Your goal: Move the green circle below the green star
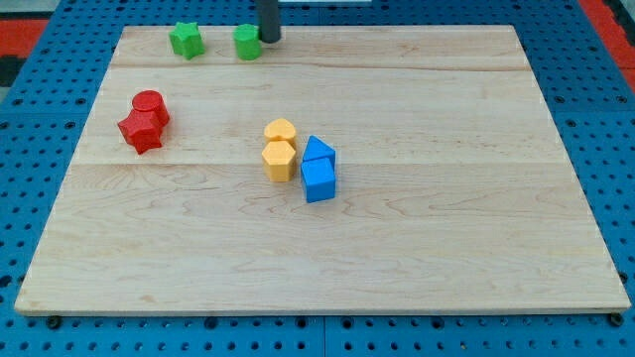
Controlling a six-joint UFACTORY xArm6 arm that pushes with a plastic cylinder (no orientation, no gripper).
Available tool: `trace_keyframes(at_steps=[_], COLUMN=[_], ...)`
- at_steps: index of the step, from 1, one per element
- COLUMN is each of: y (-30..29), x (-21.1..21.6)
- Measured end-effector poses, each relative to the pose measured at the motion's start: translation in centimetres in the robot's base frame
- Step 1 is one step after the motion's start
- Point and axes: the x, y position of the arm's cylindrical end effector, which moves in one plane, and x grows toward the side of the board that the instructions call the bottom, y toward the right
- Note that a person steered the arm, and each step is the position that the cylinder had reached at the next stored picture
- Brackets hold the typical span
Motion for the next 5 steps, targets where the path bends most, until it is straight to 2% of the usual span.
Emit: trace_keyframes(at_steps=[2, 5], y=[-0.2, -4.7], x=[0.0, 0.0])
